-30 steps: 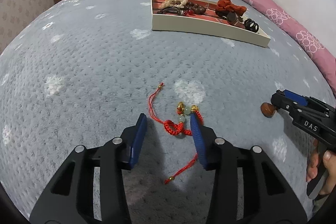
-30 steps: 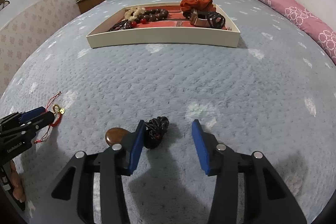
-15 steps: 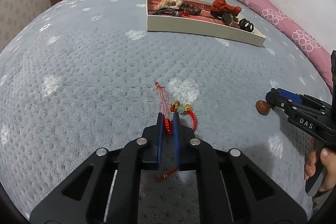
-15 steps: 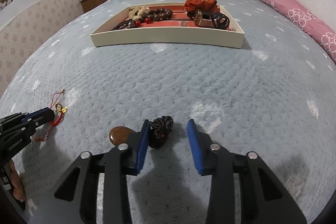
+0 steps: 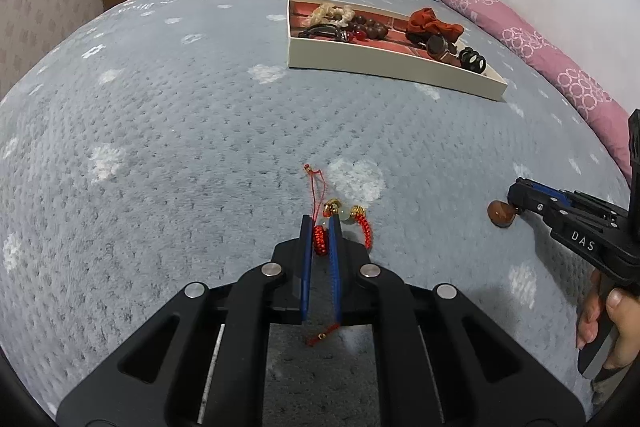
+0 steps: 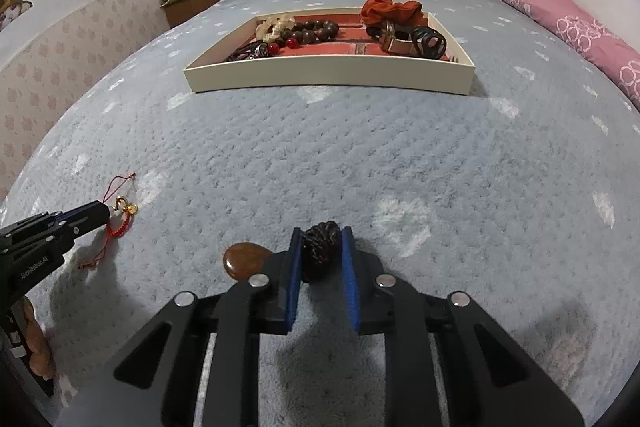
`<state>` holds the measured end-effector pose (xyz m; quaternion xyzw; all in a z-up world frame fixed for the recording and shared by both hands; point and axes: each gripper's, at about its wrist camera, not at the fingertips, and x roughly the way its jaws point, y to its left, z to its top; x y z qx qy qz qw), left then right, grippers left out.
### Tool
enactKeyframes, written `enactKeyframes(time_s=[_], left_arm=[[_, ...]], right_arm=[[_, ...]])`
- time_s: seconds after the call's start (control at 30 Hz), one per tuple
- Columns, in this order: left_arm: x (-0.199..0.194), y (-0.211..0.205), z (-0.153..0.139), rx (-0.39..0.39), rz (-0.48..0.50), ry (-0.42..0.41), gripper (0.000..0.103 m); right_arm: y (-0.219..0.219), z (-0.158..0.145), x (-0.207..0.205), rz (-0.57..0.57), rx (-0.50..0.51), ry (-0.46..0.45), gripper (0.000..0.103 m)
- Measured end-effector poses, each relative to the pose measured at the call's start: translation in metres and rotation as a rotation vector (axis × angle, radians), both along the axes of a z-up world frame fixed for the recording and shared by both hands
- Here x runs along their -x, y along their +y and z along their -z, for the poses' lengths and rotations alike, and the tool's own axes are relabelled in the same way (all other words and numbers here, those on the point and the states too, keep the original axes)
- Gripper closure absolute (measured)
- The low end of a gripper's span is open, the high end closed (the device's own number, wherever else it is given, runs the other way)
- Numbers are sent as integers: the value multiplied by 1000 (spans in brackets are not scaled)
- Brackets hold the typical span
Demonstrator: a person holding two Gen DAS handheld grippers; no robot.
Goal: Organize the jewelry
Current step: 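Carry the red charm and brown pendant into the tray and lower them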
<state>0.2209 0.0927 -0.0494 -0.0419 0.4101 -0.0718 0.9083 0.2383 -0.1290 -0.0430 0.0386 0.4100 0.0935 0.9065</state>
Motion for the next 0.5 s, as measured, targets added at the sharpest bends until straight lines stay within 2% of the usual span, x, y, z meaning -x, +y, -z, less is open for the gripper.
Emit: enactKeyframes(time_s=[0.3, 0.5], left_arm=[[-2, 1, -14, 13, -16, -24, 97], [-12, -10, -37, 16, -2, -66, 97]], right_arm=[[-13, -8, -2, 19, -39, -16, 84], [-26, -23, -11, 37, -38, -43, 84]])
